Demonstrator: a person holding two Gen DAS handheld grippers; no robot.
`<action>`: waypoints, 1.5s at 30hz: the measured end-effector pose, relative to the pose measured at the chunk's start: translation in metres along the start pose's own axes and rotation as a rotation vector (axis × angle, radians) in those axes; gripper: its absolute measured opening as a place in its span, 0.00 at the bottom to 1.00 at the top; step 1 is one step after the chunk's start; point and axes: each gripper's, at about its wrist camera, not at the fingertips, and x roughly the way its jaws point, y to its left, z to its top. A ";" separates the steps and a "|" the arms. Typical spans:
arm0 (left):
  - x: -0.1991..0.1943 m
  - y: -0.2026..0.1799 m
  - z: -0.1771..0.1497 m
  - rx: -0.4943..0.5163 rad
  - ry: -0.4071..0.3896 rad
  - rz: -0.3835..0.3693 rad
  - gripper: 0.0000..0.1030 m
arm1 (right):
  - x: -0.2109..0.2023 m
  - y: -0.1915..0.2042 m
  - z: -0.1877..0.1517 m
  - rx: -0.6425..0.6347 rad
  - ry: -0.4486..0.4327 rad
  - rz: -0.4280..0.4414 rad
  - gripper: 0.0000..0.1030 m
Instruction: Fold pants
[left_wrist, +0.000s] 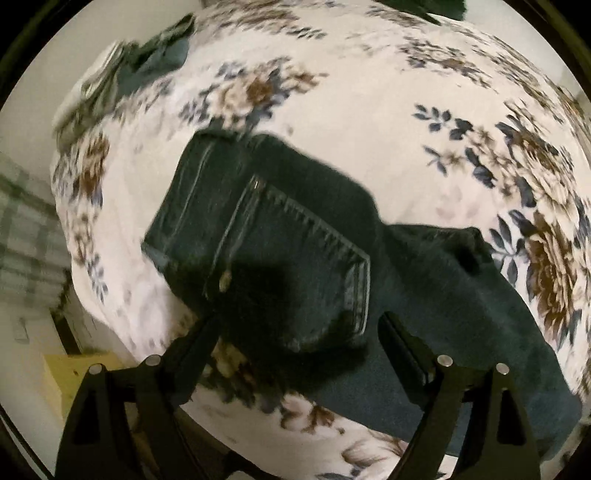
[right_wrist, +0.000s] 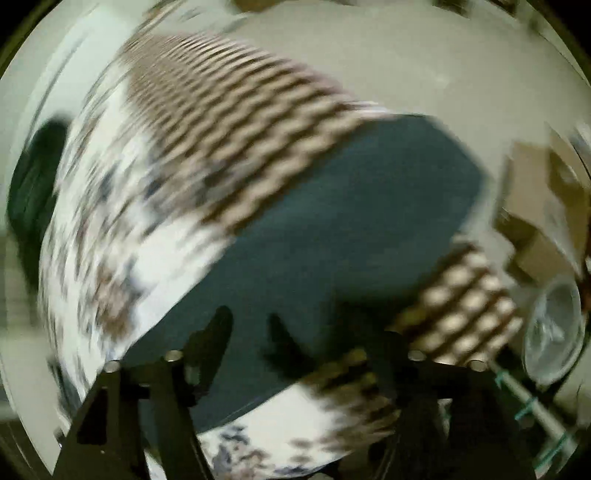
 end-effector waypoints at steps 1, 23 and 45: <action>0.001 -0.002 0.003 0.016 -0.002 -0.002 0.85 | 0.004 0.020 -0.005 -0.043 0.008 0.005 0.78; 0.026 0.019 0.032 0.100 0.025 -0.079 0.85 | 0.074 0.294 -0.118 -0.524 0.042 -0.037 0.94; 0.014 0.028 0.027 0.075 0.001 -0.082 0.85 | 0.063 0.300 -0.130 -0.573 0.055 -0.014 0.94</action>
